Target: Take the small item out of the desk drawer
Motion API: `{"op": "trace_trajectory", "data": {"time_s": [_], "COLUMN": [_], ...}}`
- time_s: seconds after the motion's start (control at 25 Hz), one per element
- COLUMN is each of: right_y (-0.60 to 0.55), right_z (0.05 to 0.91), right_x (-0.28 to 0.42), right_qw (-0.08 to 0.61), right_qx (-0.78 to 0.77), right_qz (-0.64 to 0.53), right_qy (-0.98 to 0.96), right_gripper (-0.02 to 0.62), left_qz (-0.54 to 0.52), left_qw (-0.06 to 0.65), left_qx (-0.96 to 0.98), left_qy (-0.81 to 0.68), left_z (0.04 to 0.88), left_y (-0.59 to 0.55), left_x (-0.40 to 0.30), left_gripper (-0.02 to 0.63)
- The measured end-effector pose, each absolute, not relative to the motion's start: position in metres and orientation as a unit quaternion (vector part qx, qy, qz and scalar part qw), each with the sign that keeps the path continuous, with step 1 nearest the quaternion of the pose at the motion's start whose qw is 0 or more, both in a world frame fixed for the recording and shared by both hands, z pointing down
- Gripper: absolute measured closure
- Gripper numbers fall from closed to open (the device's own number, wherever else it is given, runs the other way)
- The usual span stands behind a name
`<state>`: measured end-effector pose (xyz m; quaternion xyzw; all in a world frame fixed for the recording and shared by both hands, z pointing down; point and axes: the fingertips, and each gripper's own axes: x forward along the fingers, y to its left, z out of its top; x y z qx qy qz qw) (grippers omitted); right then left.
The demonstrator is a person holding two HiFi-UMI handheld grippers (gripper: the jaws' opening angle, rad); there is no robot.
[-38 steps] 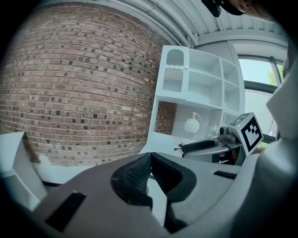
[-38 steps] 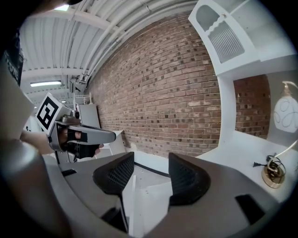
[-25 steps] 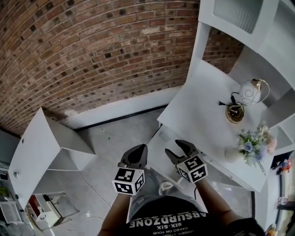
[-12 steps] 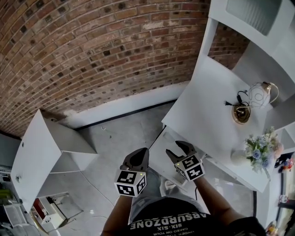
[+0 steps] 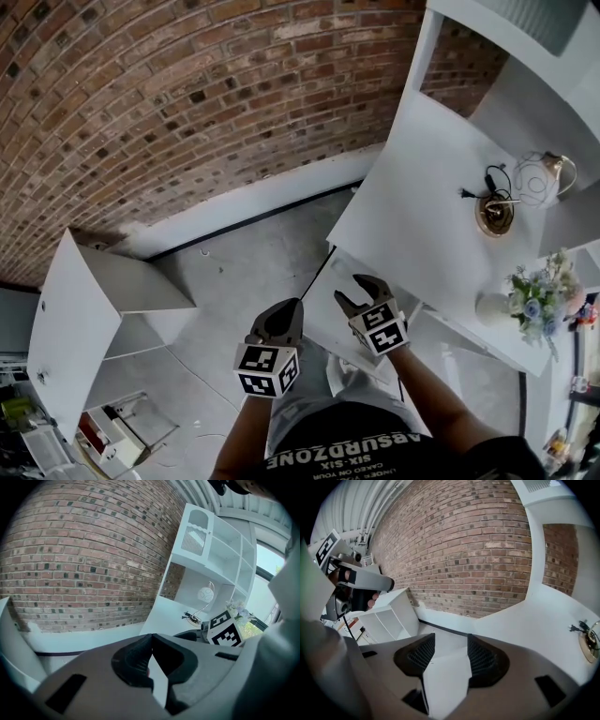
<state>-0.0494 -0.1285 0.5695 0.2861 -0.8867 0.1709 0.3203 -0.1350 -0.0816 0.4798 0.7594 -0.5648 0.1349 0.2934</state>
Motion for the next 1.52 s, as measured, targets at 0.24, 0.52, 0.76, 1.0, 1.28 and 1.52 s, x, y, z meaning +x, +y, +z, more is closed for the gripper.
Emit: {"op": "trace_trajectory", "data": {"time_s": [0.24,0.52,0.76,1.0,1.28,1.52], "right_y": [-0.136,-0.144,-0.143,-0.144,-0.149,-0.154], "right_z": [0.599,0.63,0.659,0.684,0.707,0.72], "right_x": [-0.052,-0.05,-0.05,-0.046,-0.044,-0.044], "right_qw": [0.346,0.358,0.37,0.395,0.408,0.411], "right_qx": [0.296,0.324,0.324,0.323,0.333,0.334], "right_qz": [0.177,0.191,0.193,0.193,0.195,0.192], "right_qy": [-0.872,-0.855,-0.849,-0.838,-0.827,-0.826], "right_gripper": [0.385,0.387,0.387,0.387,0.388,0.388], "left_qz": [0.141,0.153,0.159,0.155,0.159,0.161], "left_qw": [0.305,0.318,0.322,0.324,0.317,0.314], "left_qx": [0.76,0.765,0.77,0.777,0.785,0.79], "left_qy": [-0.556,-0.54,-0.527,-0.516,-0.508,-0.502], "left_z": [0.494,0.512,0.521,0.529,0.535,0.545], "left_y": [-0.088,-0.093,-0.097,-0.102,-0.105,-0.109], "left_x": [-0.136,-0.134,-0.132,-0.127,-0.13,-0.129], "left_gripper": [0.601,0.601,0.601,0.601,0.601,0.601]}}
